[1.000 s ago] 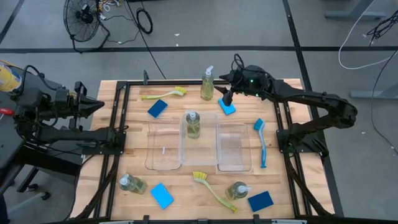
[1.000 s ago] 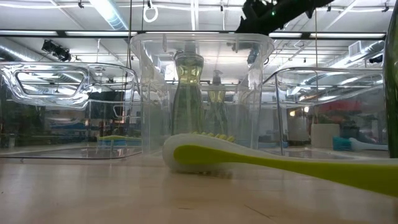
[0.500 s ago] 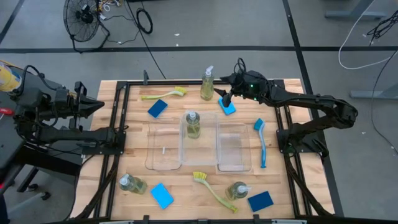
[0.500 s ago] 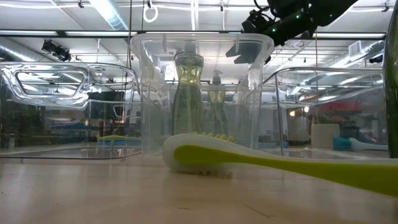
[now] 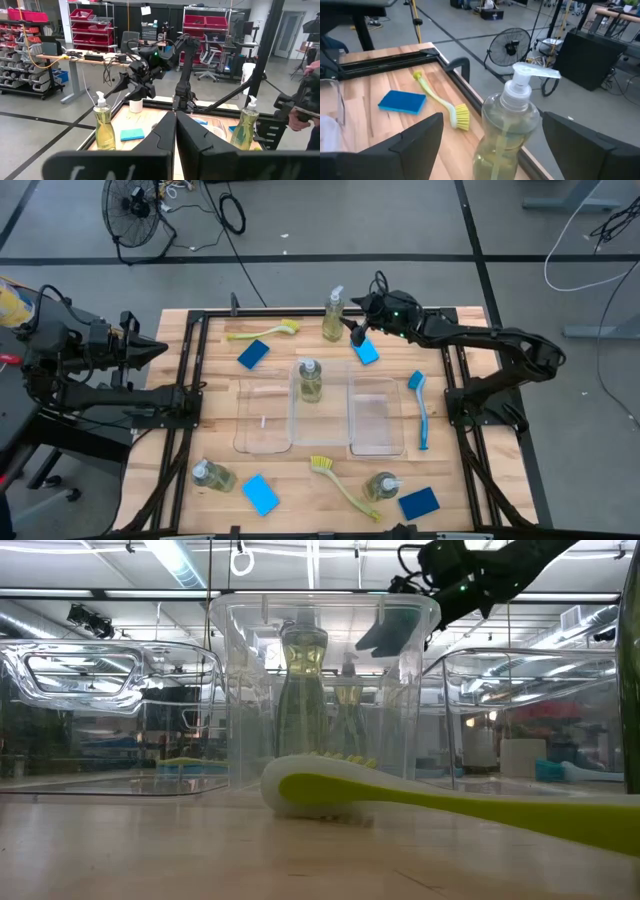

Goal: Pick & Place Kitchen Sink Supplies
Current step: Put the transparent dishwashing liquid dispenser into the middle transparent bin

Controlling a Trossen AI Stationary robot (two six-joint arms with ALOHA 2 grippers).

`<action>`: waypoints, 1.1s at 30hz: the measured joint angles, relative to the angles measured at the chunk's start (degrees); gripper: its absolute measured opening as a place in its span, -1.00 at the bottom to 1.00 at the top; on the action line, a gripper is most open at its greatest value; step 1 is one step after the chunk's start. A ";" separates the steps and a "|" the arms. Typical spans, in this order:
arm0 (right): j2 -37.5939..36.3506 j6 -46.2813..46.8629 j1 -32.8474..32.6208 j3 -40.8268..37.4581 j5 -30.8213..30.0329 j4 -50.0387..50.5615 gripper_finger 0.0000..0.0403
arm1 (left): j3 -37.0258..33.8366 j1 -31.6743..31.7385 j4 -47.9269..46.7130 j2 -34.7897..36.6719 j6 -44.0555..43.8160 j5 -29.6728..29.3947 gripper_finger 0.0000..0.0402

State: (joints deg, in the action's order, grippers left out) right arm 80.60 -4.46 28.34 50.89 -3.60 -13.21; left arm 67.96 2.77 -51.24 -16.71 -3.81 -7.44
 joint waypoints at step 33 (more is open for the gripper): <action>11.16 2.53 2.28 4.96 0.12 -10.51 0.70 | 0.00 0.01 0.00 0.00 0.00 0.00 -0.91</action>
State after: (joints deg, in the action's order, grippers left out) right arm 91.75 -1.93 30.62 55.86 -3.48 -23.73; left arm 67.96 2.78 -51.24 -16.71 -3.81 -7.44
